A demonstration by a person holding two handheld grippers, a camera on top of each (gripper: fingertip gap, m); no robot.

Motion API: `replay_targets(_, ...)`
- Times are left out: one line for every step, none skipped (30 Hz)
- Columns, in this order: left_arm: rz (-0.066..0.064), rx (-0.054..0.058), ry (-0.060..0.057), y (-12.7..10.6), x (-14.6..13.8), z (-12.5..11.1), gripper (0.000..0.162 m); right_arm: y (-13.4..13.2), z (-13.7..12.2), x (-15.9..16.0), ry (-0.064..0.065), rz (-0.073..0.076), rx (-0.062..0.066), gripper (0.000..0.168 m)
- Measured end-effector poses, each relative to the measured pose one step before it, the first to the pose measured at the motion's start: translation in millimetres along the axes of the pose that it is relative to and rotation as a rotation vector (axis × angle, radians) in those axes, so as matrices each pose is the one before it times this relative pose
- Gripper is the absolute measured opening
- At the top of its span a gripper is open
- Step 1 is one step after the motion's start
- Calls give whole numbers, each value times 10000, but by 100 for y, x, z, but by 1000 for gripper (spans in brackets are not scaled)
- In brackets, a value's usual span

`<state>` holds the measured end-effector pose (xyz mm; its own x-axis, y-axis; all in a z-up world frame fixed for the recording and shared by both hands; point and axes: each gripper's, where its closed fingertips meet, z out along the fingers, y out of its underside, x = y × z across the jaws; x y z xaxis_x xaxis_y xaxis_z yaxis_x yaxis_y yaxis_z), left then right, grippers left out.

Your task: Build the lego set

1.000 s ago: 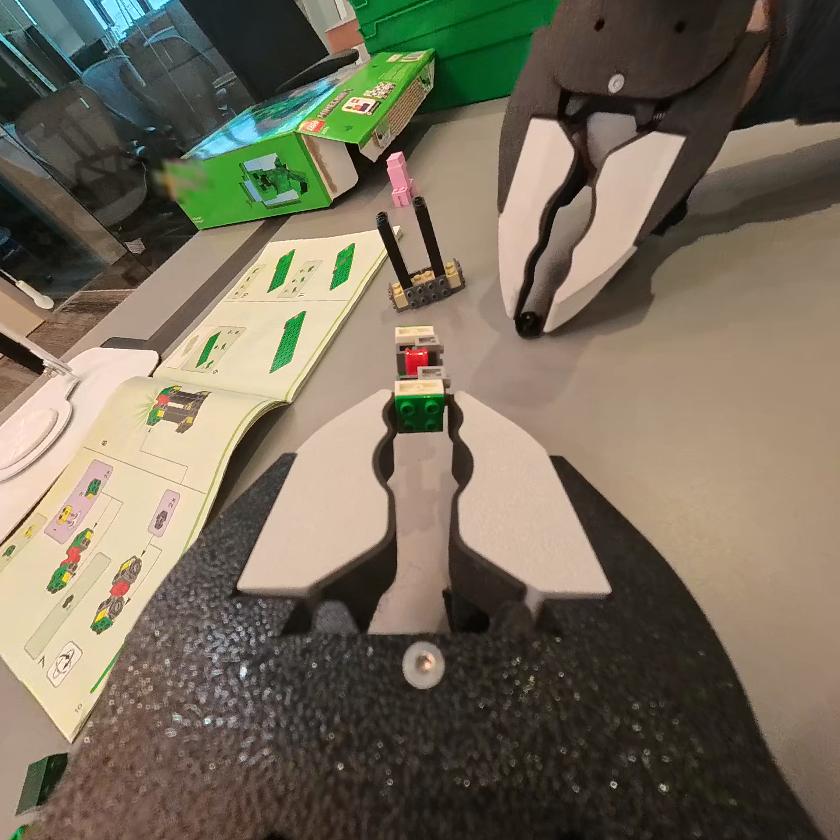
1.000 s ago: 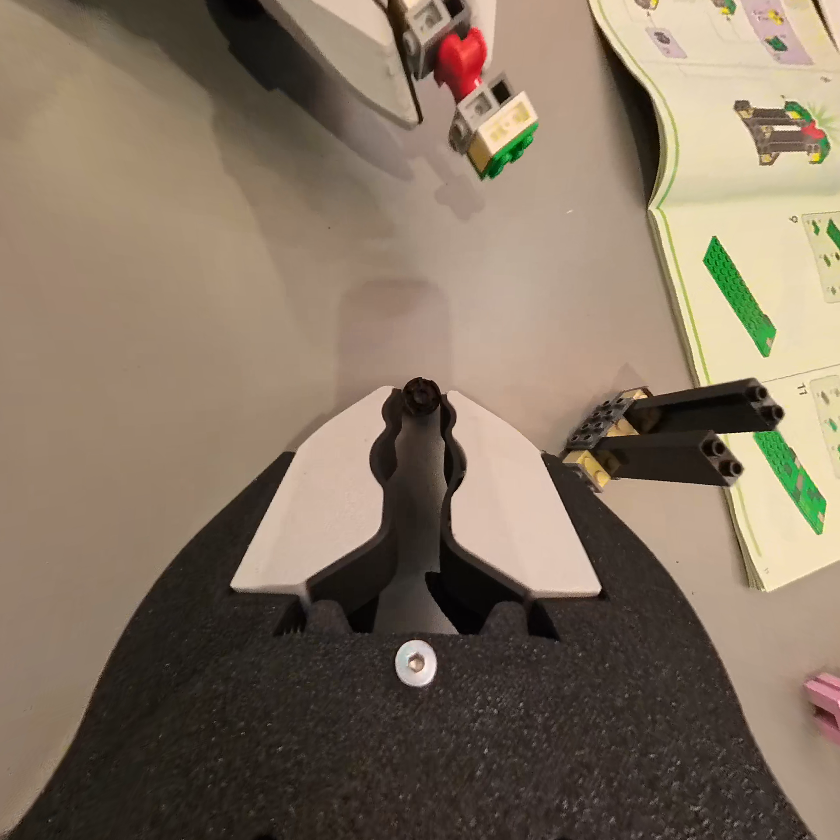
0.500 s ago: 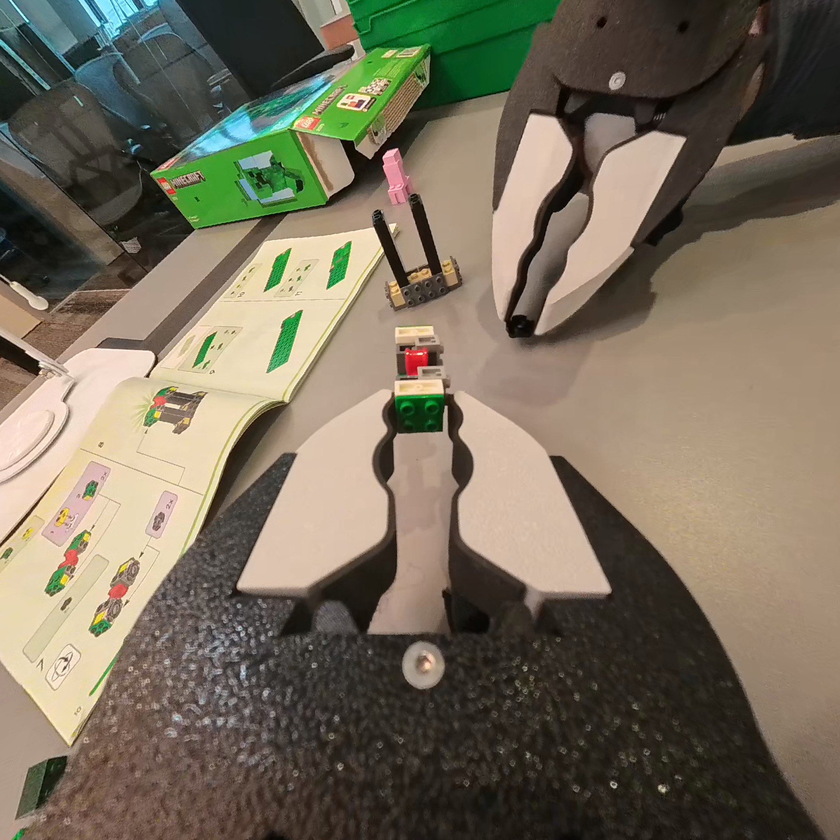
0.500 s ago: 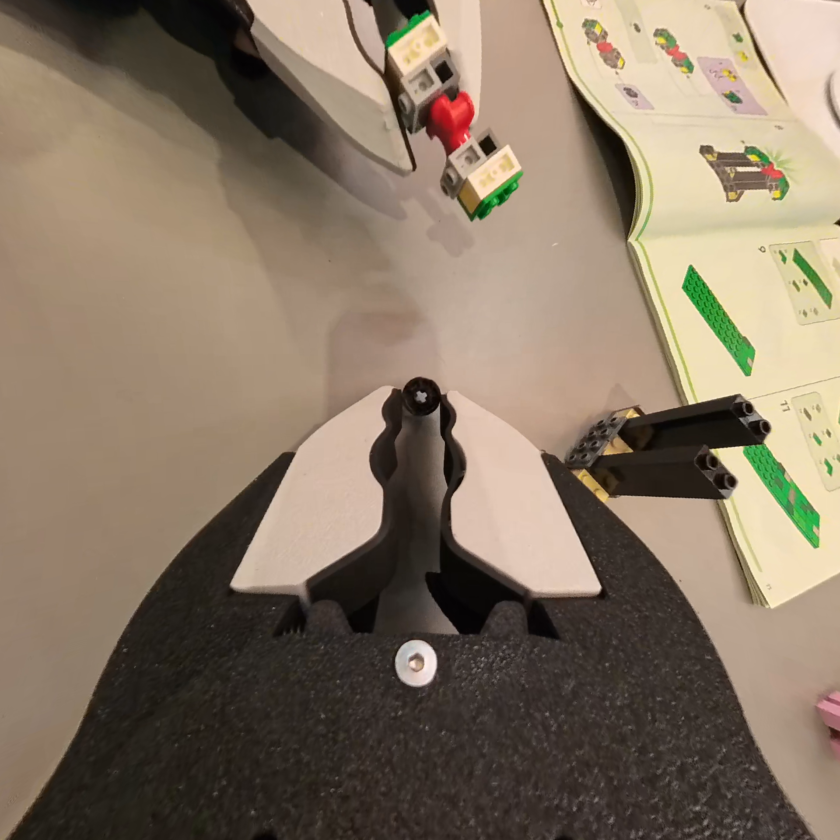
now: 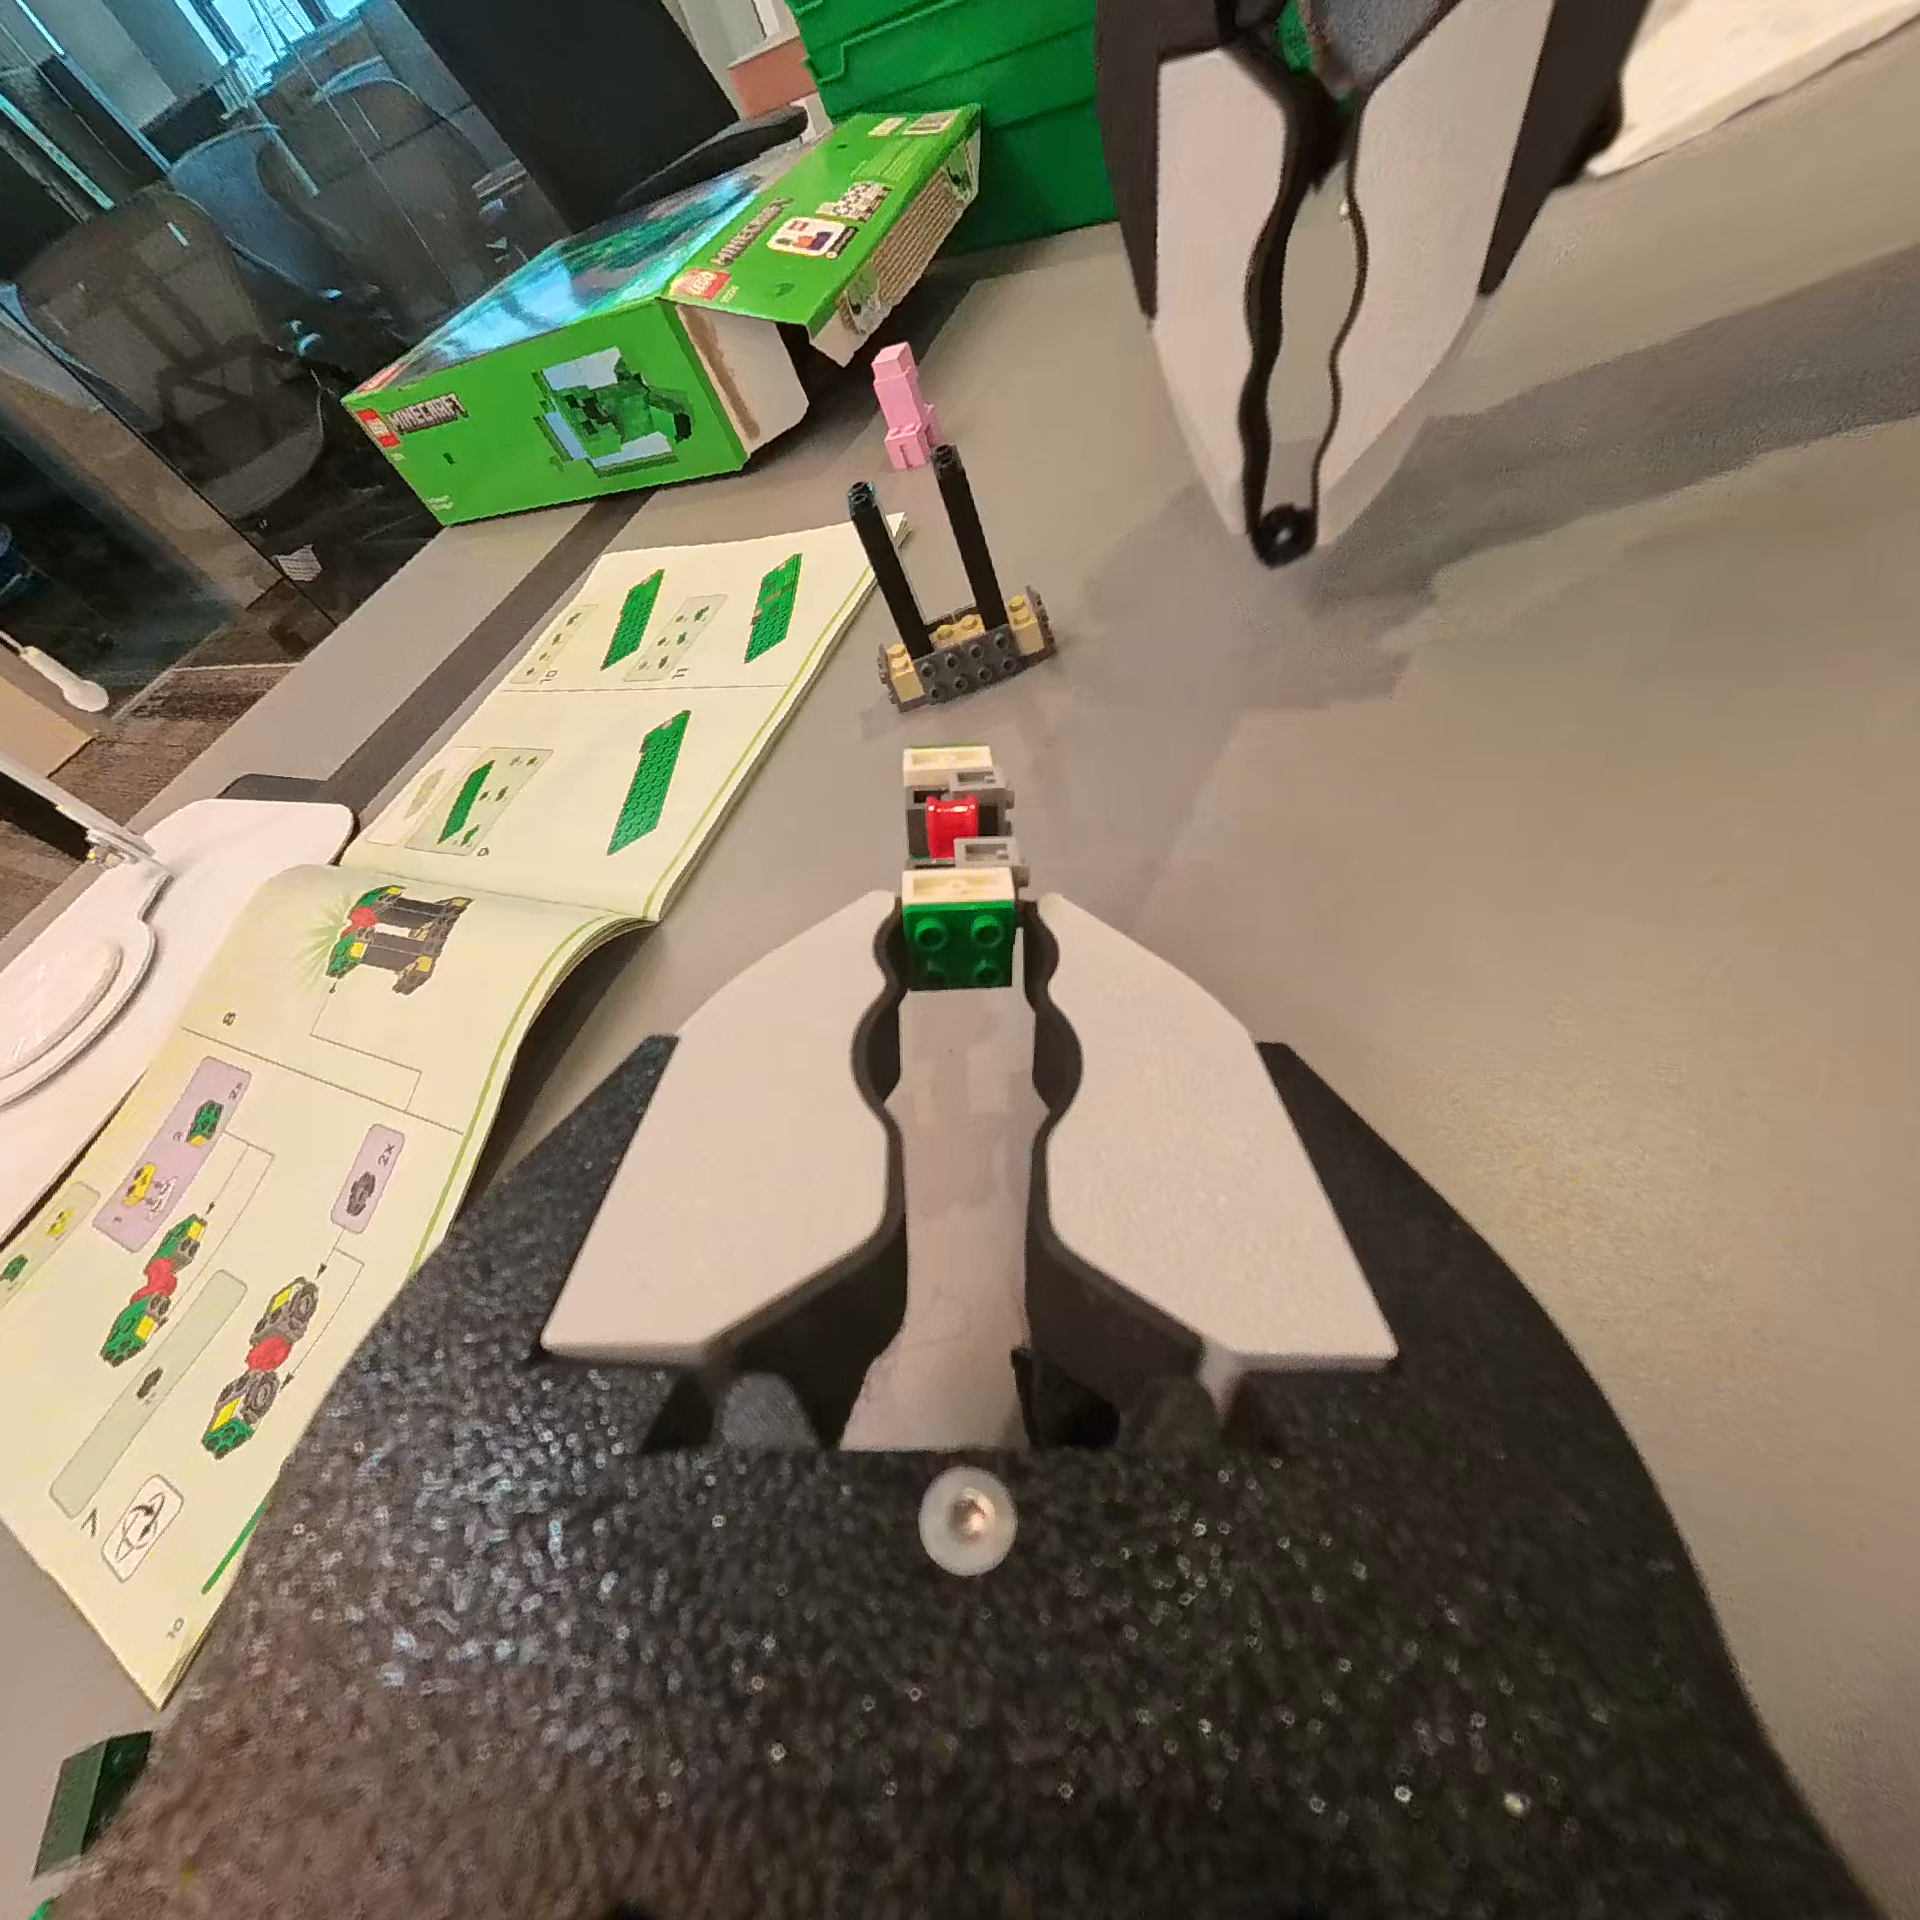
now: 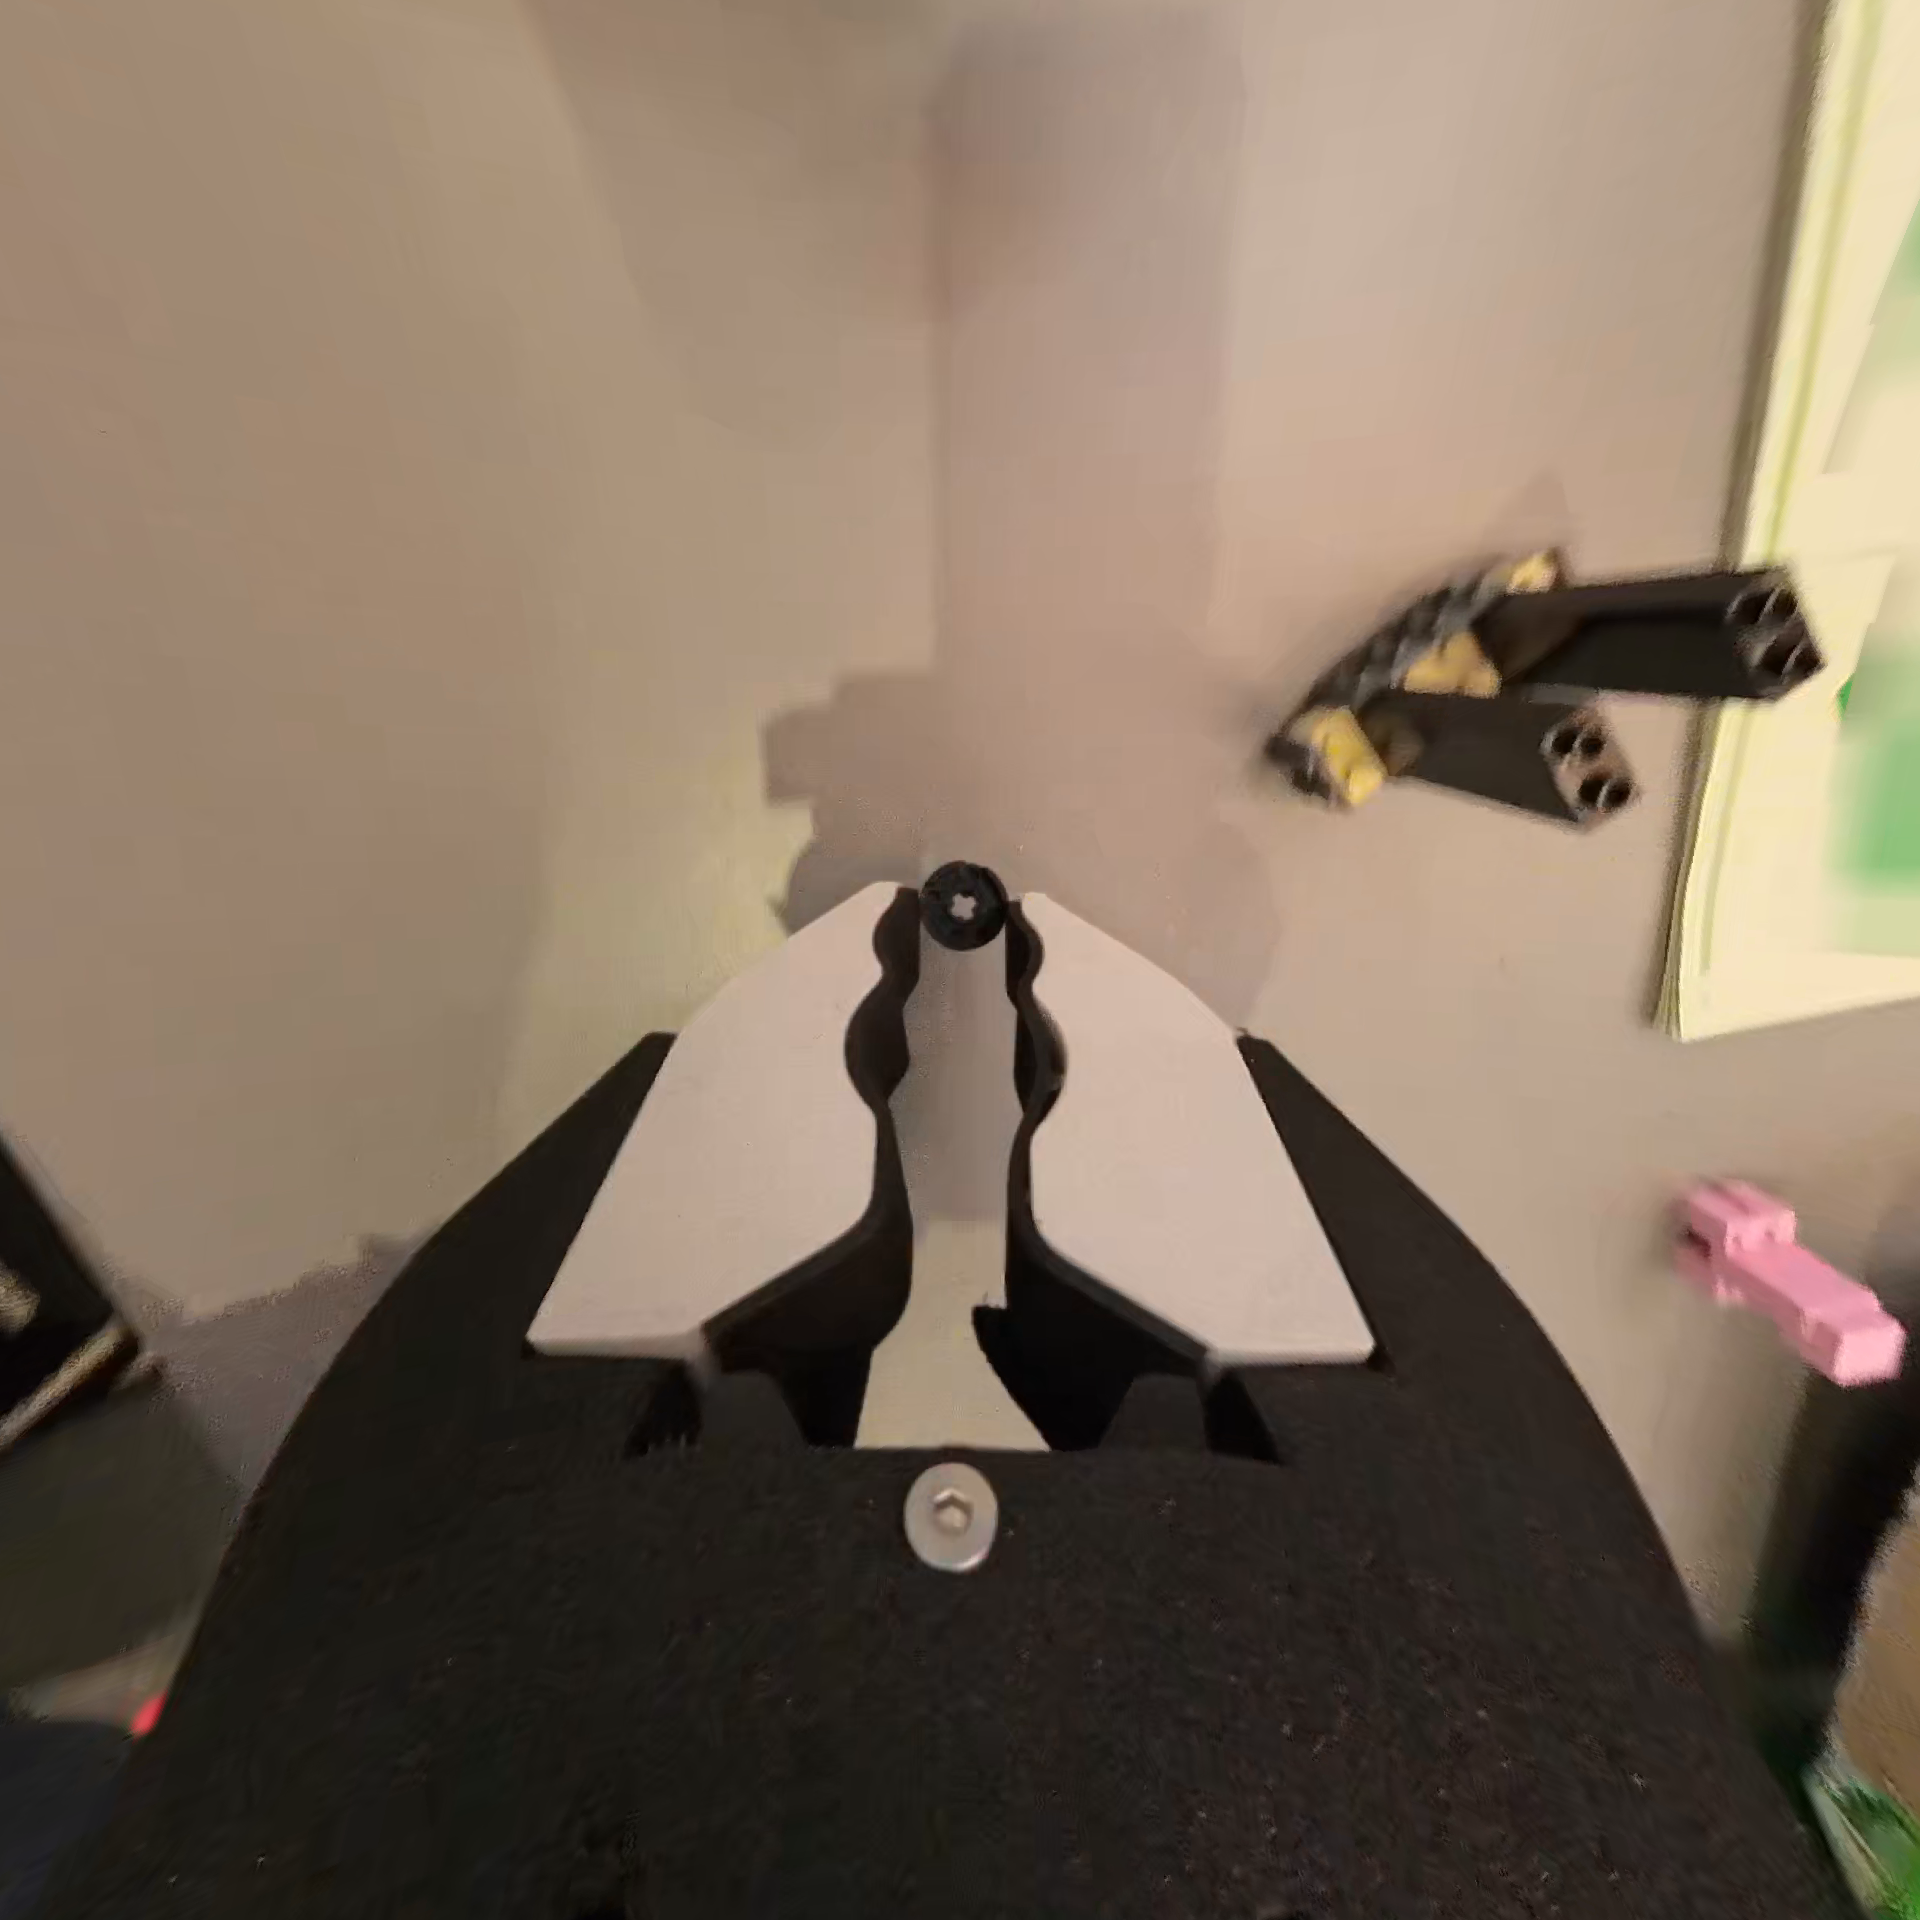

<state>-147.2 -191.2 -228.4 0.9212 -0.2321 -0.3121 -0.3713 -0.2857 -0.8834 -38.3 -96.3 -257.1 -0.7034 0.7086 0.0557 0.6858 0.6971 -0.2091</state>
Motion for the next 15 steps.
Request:
replay_targets(-6,17,6,-19,6,-20,20,1204,-322,140,-143,-121,-874,15)
replay_targets(-9,18,5,-20,8,-20,20,1264,-182,117,-166,-97,-896,15)
replay_targets(-8,16,8,-20,9,-12,20,1213,-53,118,-140,-69,-853,15)
replay_targets(0,12,7,-16,12,-23,20,1115,90,33,-176,-66,-796,15)
replay_targets(4,5,5,-4,7,-6,20,1023,182,-49,-187,-37,-750,15)
replay_targets(3,-2,3,7,13,4,20,894,263,-197,-262,-13,-707,15)
replay_targets(5,-5,3,3,9,-2,20,724,331,-225,-262,-15,-626,15)
replay_targets(9,-4,4,4,17,12,20,563,358,-175,-238,-4,-548,15)
replay_targets(11,-3,6,6,21,3,20,443,362,-61,-168,15,-510,15)
replay_targets(9,-3,8,3,15,-10,20,347,320,86,-51,16,-456,15)
replay_targets(9,-2,7,3,25,5,20,337,263,37,-63,26,-441,15)
replay_targets(9,1,6,-2,13,-7,20,323,172,-18,-101,60,-420,15)
replay_targets(7,2,5,-10,19,4,20,271,73,74,-28,83,-370,15)
replay_targets(4,1,1,2,1,-9,20,158,-24,149,56,63,-266,16)
replay_targets(1,-1,0,7,11,4,20,69,-82,78,40,-7,-189,16)
